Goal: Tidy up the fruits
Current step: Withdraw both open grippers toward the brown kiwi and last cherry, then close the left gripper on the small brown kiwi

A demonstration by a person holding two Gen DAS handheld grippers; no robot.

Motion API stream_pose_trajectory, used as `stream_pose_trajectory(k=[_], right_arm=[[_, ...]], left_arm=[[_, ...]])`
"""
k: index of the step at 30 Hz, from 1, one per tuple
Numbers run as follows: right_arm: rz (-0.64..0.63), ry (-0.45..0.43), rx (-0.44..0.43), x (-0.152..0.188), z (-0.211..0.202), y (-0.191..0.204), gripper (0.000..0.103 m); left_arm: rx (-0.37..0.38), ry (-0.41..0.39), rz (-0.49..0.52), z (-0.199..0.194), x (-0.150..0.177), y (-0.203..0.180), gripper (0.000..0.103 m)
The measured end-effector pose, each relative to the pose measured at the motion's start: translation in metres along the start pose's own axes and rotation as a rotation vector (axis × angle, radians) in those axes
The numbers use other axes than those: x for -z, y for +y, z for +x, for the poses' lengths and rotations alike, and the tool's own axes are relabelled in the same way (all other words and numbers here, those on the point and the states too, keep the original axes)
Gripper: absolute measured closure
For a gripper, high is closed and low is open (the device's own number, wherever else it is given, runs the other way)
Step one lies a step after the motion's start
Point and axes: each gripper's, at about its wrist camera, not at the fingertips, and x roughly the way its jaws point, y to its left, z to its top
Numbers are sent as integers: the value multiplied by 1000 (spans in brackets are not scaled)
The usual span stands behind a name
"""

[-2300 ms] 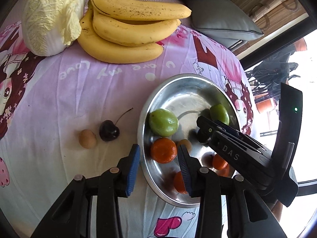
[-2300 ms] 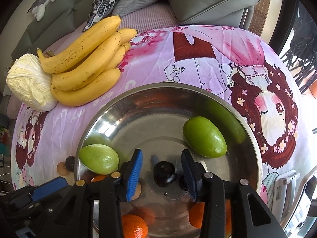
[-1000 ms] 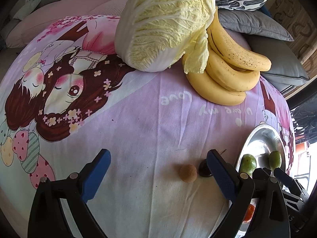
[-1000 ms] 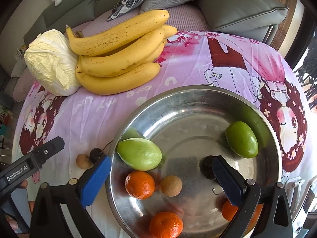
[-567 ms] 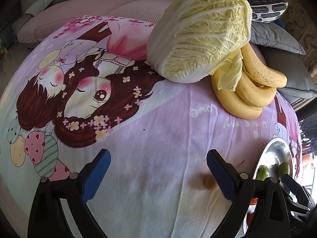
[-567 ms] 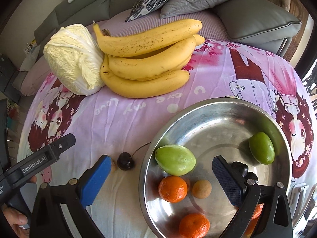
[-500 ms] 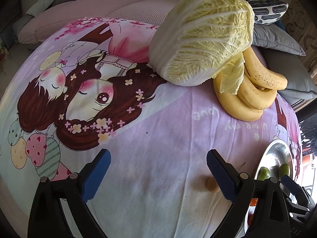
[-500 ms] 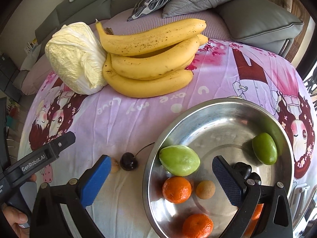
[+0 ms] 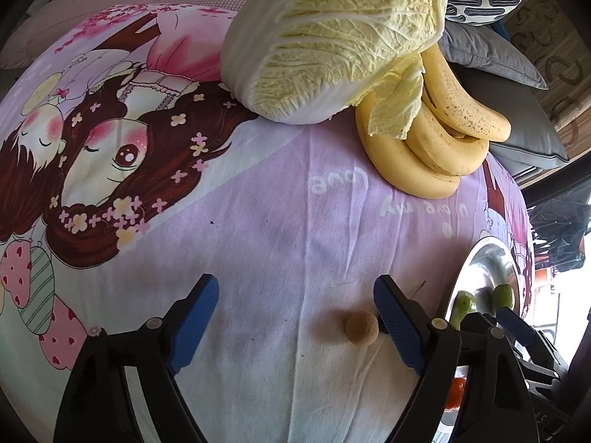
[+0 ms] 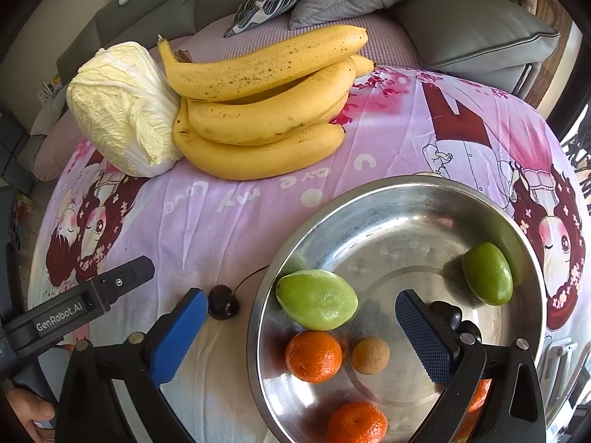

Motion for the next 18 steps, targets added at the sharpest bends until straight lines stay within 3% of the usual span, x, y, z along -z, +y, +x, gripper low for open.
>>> stream_pose_trajectory(k=[6,8,10,18], right_arm=[[4,0,11,0,1,-4,0],[4,2,15,0,2,-5,0],[3,3,21,1,3,-6,0],[4,5,24,1,3,-8,0]], left_arm=[[74,49,7,11,6,-14,28],[91,61,16,15,8,-21,45],[99,75,21,18,11,-27,52],[154,132,34,37,28,-51,66]])
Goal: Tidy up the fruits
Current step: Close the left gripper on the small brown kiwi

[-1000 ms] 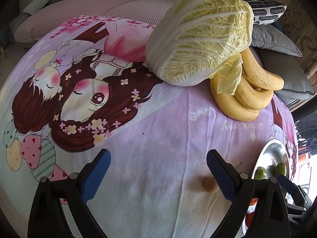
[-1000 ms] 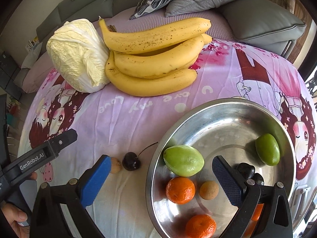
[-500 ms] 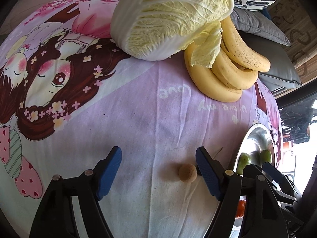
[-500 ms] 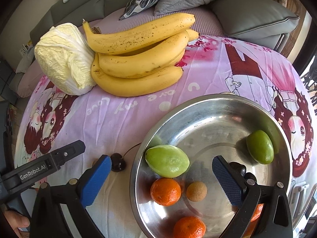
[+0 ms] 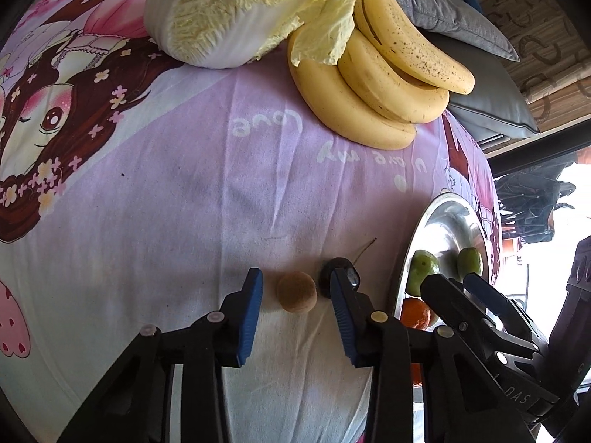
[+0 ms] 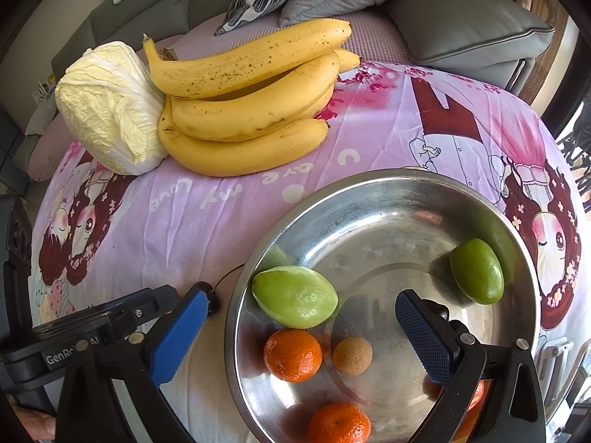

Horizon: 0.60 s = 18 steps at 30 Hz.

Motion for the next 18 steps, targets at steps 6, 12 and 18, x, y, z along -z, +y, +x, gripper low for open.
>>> stream_pose_trajectory(k=[6,12,18], right_arm=[[-2,4,3,2,1,-1,0],[-3,1,2,2,0,0,0],[-18,-3,1,1,-1,5,0]], left_arm=[[-2,20,-10,9,1,-1,79],[-5,7,2,8,-3,-4,79],[-2,-5,-12,4,-3,-1,79]])
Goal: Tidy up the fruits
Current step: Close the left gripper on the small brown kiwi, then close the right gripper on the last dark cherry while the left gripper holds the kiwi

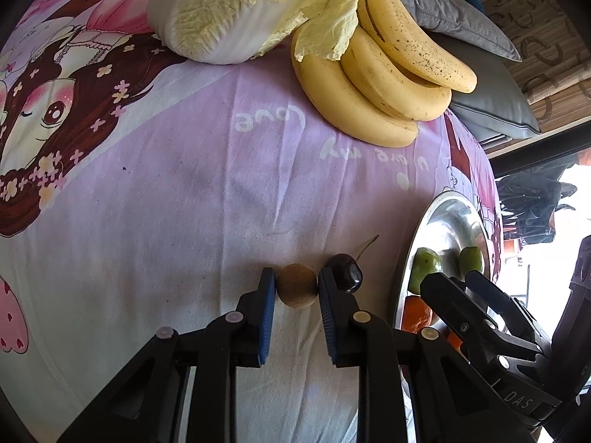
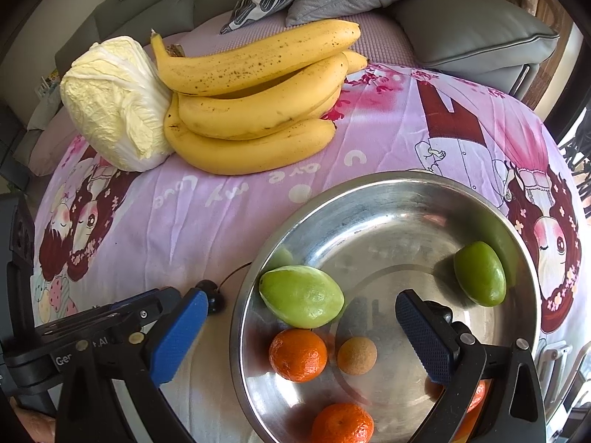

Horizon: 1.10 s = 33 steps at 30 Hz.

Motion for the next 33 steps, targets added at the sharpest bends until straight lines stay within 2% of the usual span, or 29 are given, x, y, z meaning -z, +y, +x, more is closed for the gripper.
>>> stream_pose_trajectory(k=[5,12,16,25,29,33], right_arm=[[-18,-15,-8,-2,-3,8,0],[-94,-102,-58,-7,-18,32,0],[-142,-95,-82,-6,-16,48,2],[-178,-53,-149,-4,-5,65,28],[-203,-8,-125,-1,8,73,41],[-219,22,-105,0,18,77,49]], left_arm=[[10,-15,-15,-19,1,15,79],[18,-53,-41,-40,-2,31,79],[30,-75,-70,-52,-4,43,79],[32,-119,-134,-72,-9,70,79],[40,-122,-148,-71,-8,70,79],[54,-123,-160,-75,-8,75,79]])
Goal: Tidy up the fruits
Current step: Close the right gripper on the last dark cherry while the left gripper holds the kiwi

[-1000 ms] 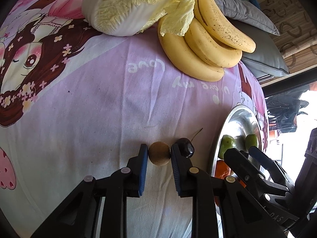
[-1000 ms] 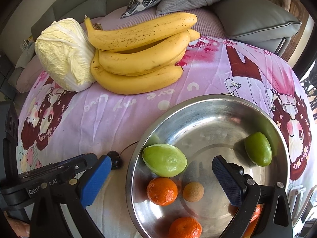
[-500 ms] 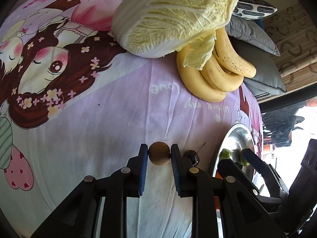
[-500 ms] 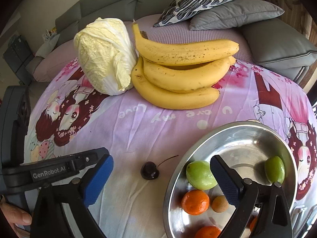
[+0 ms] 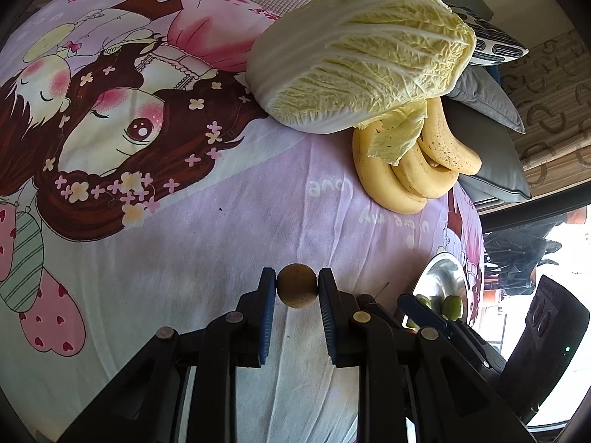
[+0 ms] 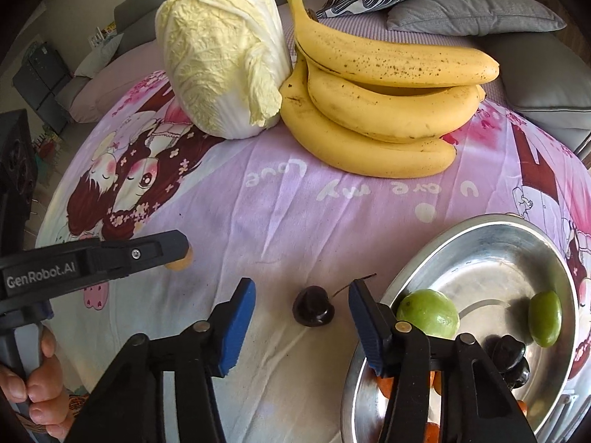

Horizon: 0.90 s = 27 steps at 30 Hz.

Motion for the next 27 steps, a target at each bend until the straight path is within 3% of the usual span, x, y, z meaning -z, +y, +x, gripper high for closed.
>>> stream_pose_trajectory(k=[12,15,19,27], right_arm=[[-76,56,147,2,23,14,53],[-94,64,168,3,27,18,60],[-106,91,179,5,35,21,70],[-103,94,176,7,39,25,72]], left_arm=[[14,-8,-30,-3,-2,5,79],[13,-9,-31,-3,-1,4,79],[10,-10,-34,-2,-1,4,79],[9,-8,-33,-1,-1,4,79]])
